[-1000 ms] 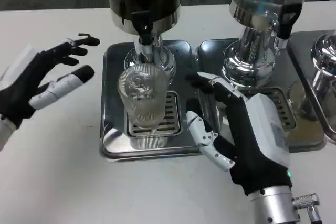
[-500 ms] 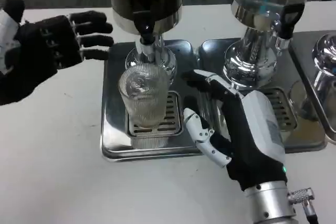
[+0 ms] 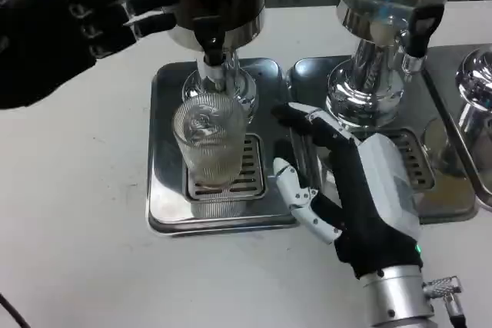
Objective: Grasp the cup under the faucet to collect the drink, then remove the cup.
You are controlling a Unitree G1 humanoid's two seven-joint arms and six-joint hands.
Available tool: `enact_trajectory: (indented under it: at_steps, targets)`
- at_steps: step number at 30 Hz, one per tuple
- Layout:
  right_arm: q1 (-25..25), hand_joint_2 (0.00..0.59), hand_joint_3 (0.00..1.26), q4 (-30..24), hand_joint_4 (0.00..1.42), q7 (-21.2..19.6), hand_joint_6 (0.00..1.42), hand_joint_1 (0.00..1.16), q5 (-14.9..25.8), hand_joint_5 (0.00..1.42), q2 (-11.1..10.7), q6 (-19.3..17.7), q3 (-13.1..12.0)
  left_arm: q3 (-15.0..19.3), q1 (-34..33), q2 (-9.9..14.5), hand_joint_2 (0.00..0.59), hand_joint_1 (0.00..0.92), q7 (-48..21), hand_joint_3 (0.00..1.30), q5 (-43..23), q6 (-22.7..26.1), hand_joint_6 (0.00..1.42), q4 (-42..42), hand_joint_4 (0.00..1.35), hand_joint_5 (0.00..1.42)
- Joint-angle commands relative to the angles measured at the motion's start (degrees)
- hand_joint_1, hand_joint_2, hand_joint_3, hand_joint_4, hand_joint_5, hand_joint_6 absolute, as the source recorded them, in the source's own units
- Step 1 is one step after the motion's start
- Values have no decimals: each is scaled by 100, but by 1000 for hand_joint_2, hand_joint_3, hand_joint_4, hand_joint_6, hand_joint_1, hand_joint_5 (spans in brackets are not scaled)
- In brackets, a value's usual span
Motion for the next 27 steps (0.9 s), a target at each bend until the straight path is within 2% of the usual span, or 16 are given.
enact_trajectory:
  at_steps: [1, 9, 27]
  targets:
    - [31, 459, 361, 72, 347, -129, 334, 407, 60, 337, 33, -97, -28, -22, -340, -97, 2, 0, -55, 137, 182, 208, 75, 194, 19, 83]
    - [35, 461, 361, 77, 347, -185, 329, 413, 59, 340, 57, -91, -5, -87, -750, -258, 3, 0, -61, 140, 535, 392, 71, 466, 19, 82]
    - [191, 453, 365, -29, 361, -222, 328, 411, 36, 353, 120, -21, -10, 0, -1105, -569, 15, 0, 594, 162, 822, 226, 73, 672, 45, 95]
